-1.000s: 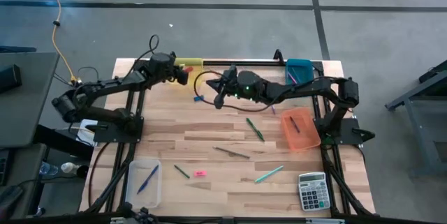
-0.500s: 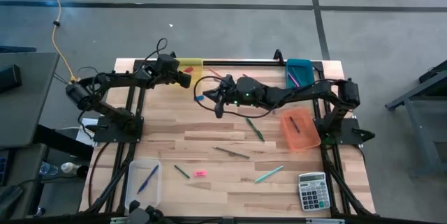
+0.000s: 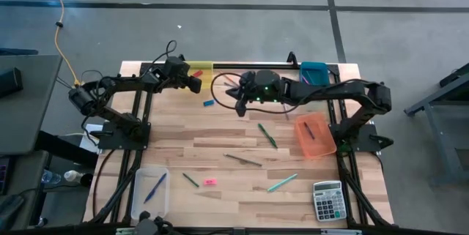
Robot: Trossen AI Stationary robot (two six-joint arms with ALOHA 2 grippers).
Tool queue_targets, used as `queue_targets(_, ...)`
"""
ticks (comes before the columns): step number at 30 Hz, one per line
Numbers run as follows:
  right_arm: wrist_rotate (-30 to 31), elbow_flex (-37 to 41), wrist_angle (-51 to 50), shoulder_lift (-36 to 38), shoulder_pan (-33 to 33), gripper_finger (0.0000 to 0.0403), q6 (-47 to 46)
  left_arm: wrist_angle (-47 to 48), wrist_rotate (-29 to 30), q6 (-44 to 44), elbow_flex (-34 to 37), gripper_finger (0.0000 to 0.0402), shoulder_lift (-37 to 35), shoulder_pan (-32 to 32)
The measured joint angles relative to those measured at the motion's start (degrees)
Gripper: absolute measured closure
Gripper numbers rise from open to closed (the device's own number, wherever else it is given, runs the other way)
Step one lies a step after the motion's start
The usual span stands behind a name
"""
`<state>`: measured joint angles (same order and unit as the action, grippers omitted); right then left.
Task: Sort crayons/erasers/pens/pencils in bins
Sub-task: Put the green pen into the white bin
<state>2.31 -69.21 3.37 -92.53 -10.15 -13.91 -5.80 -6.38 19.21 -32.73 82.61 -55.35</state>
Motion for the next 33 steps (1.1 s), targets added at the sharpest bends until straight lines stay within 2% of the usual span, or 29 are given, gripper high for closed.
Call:
queue_targets(4, 4.1, 0.0, -8.4, 1.1, 0.0, 0.0403, -3.8, 0.1, -2.9, 2.3, -0.1, 0.0281, -0.3, 0.0)
queue_targets(9, 4.4, 0.0, -16.7, 2.0, 0.0, 0.0403, -9.9, 0.5, -5.6, 4.1, -0.1, 0.0279, -2.9, 0.0)
queue_targets(16, 4.1, 0.0, -24.7, 2.6, -0.4, 0.0403, -12.2, 5.0, -5.4, 3.9, -0.1, 0.0287, -11.8, 0.0)
queue_targets(20, 3.0, 0.0, -28.9, 2.8, -1.4, 0.0403, -12.2, 9.8, -4.0, 0.4, -0.1, 0.0311, -19.3, 1.0)
queue_targets(28, 1.0, 0.1, -39.8, 3.0, -3.9, 0.0403, -11.0, 13.7, 1.8, 0.1, 0.0, 0.038, -33.7, 9.7)
queue_targets(33, -2.1, 5.8, -35.8, 3.0, -2.9, 0.0403, -11.9, 12.2, 6.6, 2.2, 2.2, 0.0398, -39.6, 17.9)
